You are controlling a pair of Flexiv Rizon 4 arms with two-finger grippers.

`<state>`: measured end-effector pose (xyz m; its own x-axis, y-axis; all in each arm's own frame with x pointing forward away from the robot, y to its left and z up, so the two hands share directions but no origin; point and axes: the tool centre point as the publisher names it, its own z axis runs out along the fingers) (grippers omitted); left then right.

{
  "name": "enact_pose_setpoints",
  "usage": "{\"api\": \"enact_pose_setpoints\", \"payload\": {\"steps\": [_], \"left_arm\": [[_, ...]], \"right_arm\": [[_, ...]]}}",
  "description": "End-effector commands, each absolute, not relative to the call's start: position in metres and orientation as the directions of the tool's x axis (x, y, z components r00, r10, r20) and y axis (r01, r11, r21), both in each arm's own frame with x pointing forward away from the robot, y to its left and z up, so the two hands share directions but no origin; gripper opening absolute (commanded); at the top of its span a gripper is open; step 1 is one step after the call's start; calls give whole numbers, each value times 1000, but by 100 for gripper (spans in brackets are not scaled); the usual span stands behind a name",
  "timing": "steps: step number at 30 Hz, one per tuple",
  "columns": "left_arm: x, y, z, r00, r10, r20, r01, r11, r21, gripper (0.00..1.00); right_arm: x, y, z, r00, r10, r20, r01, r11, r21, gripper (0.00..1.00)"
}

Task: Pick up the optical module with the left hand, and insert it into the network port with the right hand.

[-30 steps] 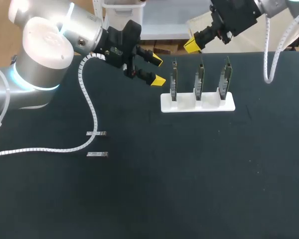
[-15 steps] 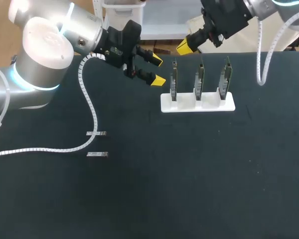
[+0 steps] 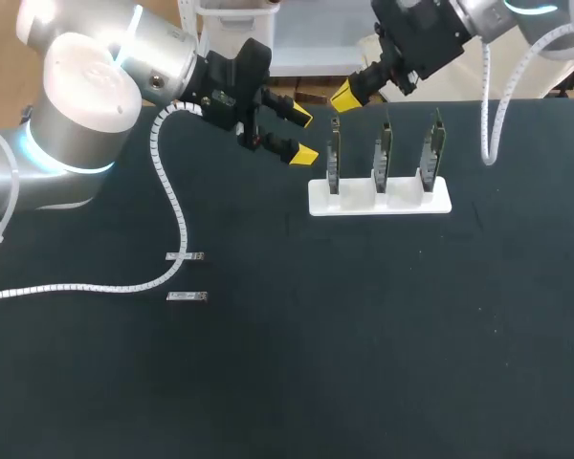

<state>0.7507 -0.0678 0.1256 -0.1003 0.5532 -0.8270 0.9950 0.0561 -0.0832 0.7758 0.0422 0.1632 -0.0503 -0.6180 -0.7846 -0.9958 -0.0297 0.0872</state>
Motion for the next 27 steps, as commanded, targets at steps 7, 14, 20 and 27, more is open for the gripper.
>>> {"api": "enact_pose_setpoints", "payload": {"steps": [7,14,20,27], "left_arm": [[752,-69,126,-103,558,-823,995,56,-86,100],[752,-69,126,-103,558,-823,995,56,-86,100],[752,-69,126,-103,558,-823,995,56,-86,100],[752,-69,126,-103,558,-823,995,56,-86,100]], "right_arm": [[784,48,153,-69,-623,-779,-993,-33,114,0],[783,49,150,-72,-631,-772,-992,-33,120,0],[783,50,149,-74,-635,-769,-992,-34,124,0],[780,48,147,-74,-642,-763,-991,-35,125,0]]}}
